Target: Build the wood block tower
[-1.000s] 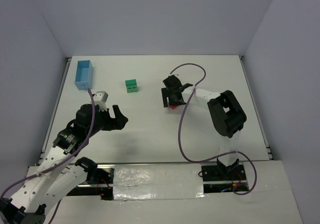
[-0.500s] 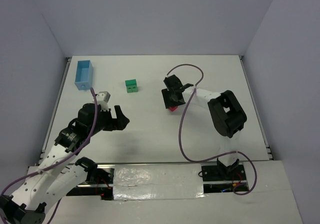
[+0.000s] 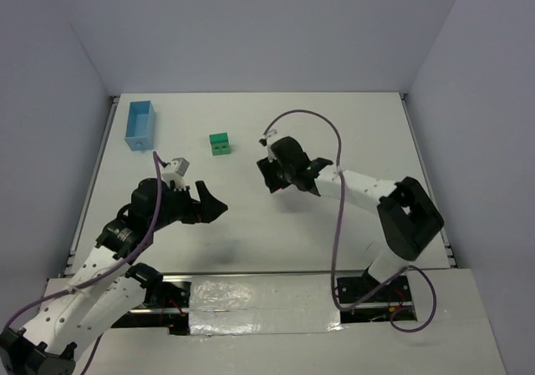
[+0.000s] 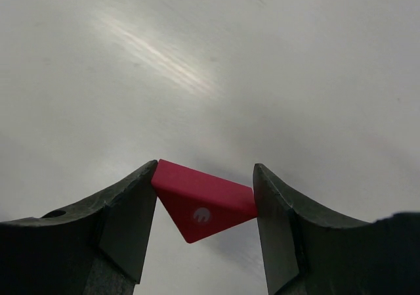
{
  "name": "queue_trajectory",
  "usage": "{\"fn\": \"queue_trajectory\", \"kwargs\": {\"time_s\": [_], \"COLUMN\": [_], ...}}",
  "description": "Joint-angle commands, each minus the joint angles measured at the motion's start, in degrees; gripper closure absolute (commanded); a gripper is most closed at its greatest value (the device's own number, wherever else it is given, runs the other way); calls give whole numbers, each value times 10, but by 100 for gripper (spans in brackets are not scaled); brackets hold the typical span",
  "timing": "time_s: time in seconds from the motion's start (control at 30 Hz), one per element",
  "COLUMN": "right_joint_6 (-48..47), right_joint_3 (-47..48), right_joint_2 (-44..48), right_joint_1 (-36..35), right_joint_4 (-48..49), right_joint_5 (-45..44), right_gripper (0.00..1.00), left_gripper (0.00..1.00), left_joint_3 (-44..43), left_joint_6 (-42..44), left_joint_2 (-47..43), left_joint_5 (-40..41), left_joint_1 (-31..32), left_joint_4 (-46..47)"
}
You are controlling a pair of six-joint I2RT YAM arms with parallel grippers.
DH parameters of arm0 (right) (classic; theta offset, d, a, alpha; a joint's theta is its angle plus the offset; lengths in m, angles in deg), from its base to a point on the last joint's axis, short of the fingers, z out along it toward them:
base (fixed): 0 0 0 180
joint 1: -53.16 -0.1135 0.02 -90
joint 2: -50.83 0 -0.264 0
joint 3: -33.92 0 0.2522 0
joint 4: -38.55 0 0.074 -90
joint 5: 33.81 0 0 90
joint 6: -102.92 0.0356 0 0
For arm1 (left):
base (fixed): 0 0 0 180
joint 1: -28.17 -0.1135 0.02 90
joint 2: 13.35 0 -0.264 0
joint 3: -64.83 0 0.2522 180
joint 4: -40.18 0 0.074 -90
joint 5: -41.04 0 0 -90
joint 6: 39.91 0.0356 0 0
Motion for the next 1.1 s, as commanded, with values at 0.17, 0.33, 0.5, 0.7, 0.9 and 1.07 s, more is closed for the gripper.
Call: {"fn": "queue_trajectory", "kwargs": {"time_s": [0.17,0.33,0.5,0.7,0.9,1.07], "right_joint_6": [-157,-157,-171,-183,-200,-209], "right_joint_3": [-93,-131,-135,-89,-61,-43], "right_joint_2": [146,227,281,285,267,249], "right_joint_1": [-158,-196,-244,-278,-312,-321], "right_joint_4": [153,206,245,220,201,185], "right_joint_5": [-4,66,98,102,67,63], "right_gripper": [80,79,79,77,77,76], "left_gripper": [0,0,1,1,0,2], "left_joint_3": [-6,-30,-3,32,34,46], "left_joint_6": [-178,-216,-269,-309,-306,-303], "left_joint_2": [-56,-82,-94,-86,-82,-86], "left_joint_5": [-50,-25,-90,-170,-188,-204], "left_joint_1": [3,3,3,3,3,3], "left_joint_4": [82,19,66,154,162,175]}}
